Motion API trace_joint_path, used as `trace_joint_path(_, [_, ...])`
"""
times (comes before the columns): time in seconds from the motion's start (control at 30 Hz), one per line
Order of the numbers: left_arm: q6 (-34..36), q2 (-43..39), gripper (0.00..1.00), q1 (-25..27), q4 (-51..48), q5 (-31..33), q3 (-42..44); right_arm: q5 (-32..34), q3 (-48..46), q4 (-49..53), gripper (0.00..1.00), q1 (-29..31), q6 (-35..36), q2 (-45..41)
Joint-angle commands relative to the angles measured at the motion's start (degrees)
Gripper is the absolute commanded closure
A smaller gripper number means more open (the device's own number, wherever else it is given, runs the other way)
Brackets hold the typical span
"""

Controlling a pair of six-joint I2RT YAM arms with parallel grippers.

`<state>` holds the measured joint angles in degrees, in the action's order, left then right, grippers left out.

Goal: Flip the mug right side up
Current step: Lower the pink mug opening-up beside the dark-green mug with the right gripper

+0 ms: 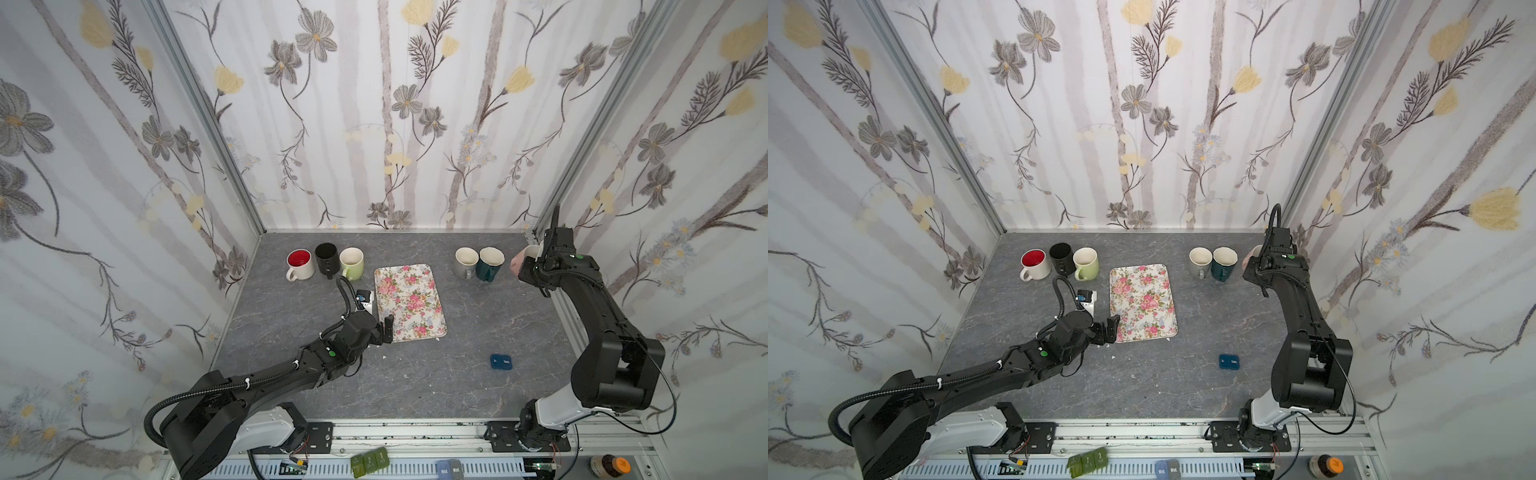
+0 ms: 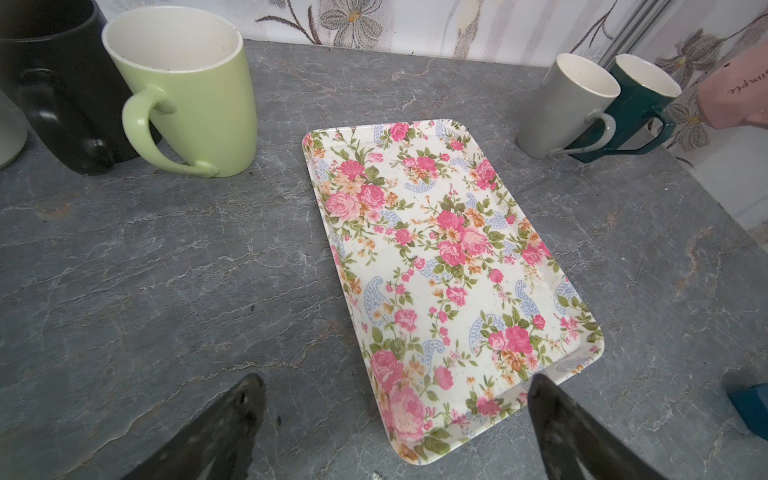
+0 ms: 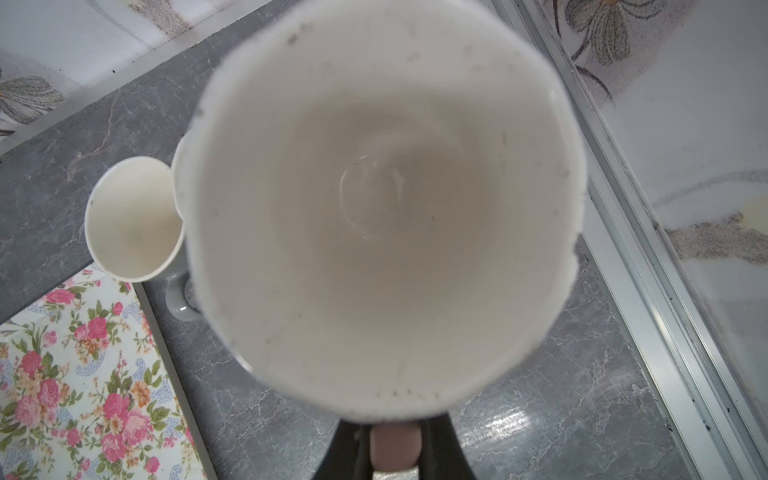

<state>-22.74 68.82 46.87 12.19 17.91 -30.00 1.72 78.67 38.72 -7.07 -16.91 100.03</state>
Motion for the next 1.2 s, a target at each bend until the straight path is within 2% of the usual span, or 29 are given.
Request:
trace_joint_path(0.0, [-1.1,-0.2,0.0,-0.3,1.1,0.5,-0.5,4.7,3.4,-3.8,1.0,0.0,-1.0,3.7])
trace_joint_path(0.2, [-1.5,-0.7,0.0,-0.6,0.8,-0.6,-0.5,5.6,7.1,-4.4,1.0,0.0,-1.6,10.1])
trace_joint_path(0.4, [-2.0,0.0,0.0,-0.6,1.1,-1.7,-0.6,1.7,9.6,-5.1,1.0,0.1,-2.3,14.9])
trace_joint_path(0.73, [-1.9,1.1,0.0,-1.1,1.1,-2.4,-0.9,3.0,10.3,-6.5,1.0,1.1,-4.0,17.8])
trace_joint_path(0.77, [-1.9,1.2,0.0,-1.2,1.2,-2.4,-0.9,4.0,10.3,-6.6,0.95,1.4,-3.9,17.5])
trace_joint_path(0.83, [-2.0,1.5,0.0,-1.2,1.2,-2.8,-0.9,4.8,10.3,-7.1,0.67,1.9,-3.9,17.1])
trace_joint_path(0.93, [-2.1,1.8,0.0,-1.3,1.2,-3.0,-1.1,3.6,10.3,-7.4,0.4,2.0,-4.2,16.8])
trace_joint_path(1.17, [-2.4,1.5,0.0,-1.4,0.5,-3.1,-1.2,4.6,9.8,-7.8,0.32,2.2,-4.5,15.7])
